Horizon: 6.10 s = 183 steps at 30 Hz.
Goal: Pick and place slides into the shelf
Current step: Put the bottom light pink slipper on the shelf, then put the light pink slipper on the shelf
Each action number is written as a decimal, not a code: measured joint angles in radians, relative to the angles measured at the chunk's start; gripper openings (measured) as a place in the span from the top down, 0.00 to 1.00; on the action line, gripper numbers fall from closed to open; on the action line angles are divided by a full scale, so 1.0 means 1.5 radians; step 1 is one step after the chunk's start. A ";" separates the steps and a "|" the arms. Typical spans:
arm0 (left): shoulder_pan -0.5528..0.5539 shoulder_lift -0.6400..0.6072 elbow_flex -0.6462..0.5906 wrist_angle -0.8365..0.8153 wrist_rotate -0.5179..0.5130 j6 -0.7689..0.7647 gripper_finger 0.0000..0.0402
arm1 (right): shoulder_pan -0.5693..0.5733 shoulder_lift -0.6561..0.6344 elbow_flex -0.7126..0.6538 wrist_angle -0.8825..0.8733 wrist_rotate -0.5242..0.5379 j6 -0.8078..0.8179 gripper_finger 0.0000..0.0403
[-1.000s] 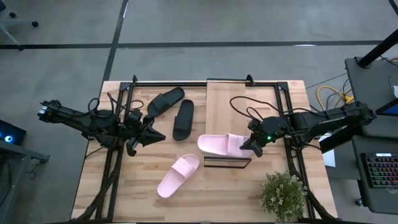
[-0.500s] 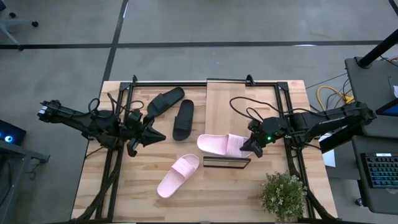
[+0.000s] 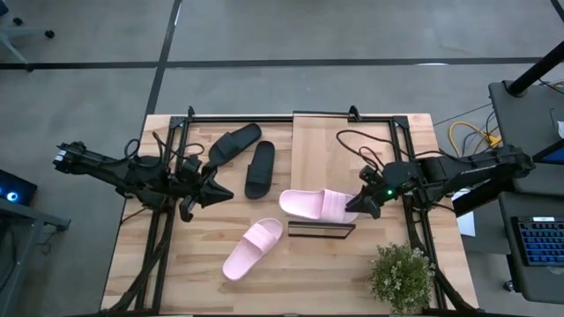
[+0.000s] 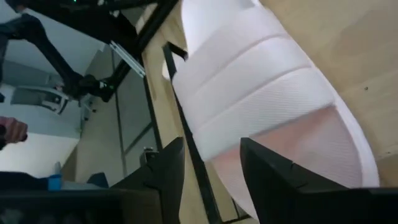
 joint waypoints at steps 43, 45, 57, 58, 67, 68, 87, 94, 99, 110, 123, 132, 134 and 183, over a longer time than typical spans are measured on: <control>-0.307 0.137 -0.002 0.124 -0.631 -0.178 1.00 | 0.001 -0.050 0.001 0.104 0.045 -0.126 0.65; -0.328 0.154 -0.004 0.128 -0.681 -0.206 1.00 | 0.001 -0.050 0.001 0.104 0.045 -0.124 0.65; -0.358 0.271 -0.015 0.129 -0.801 -0.423 1.00 | 0.001 -0.050 0.001 0.115 0.045 -0.121 0.65; -0.359 0.281 -0.016 0.129 -0.814 -0.443 1.00 | 0.001 -0.050 0.001 0.115 0.045 -0.120 0.65; -0.367 0.372 -0.017 0.129 -0.825 -0.615 1.00 | 0.001 -0.050 0.001 0.130 0.046 -0.115 0.66; -0.368 0.381 -0.017 0.129 -0.825 -0.637 1.00 | 0.001 -0.050 0.001 0.131 0.046 -0.115 0.66; -0.420 0.539 -0.013 0.150 -0.899 -0.959 1.00 | 0.001 -0.050 0.001 0.131 0.046 -0.120 0.66; -0.424 0.570 -0.010 0.169 -0.863 -0.960 1.00 | 0.001 -0.050 0.001 0.134 0.046 -0.118 0.66; -0.424 0.592 -0.011 0.167 -0.803 -0.977 1.00 | 0.001 -0.050 0.001 0.153 0.046 -0.118 0.66; -0.425 0.626 -0.009 0.163 -0.750 -1.086 1.00 | 0.001 -0.050 0.001 0.161 0.046 -0.118 0.66; -0.412 0.621 -0.008 0.087 -0.641 -1.118 1.00 | 0.001 -0.050 0.001 0.160 0.046 -0.115 0.66; -0.395 0.621 -0.009 0.048 -0.618 -1.119 1.00 | 0.001 -0.050 0.001 0.160 0.046 -0.103 0.66; -0.392 0.621 -0.009 0.039 -0.611 -1.107 1.00 | 0.001 -0.050 0.001 0.161 0.046 -0.103 0.66; -0.348 0.620 -0.020 0.037 -0.565 -1.045 0.66 | 0.001 -0.050 0.001 0.214 0.046 -0.083 0.66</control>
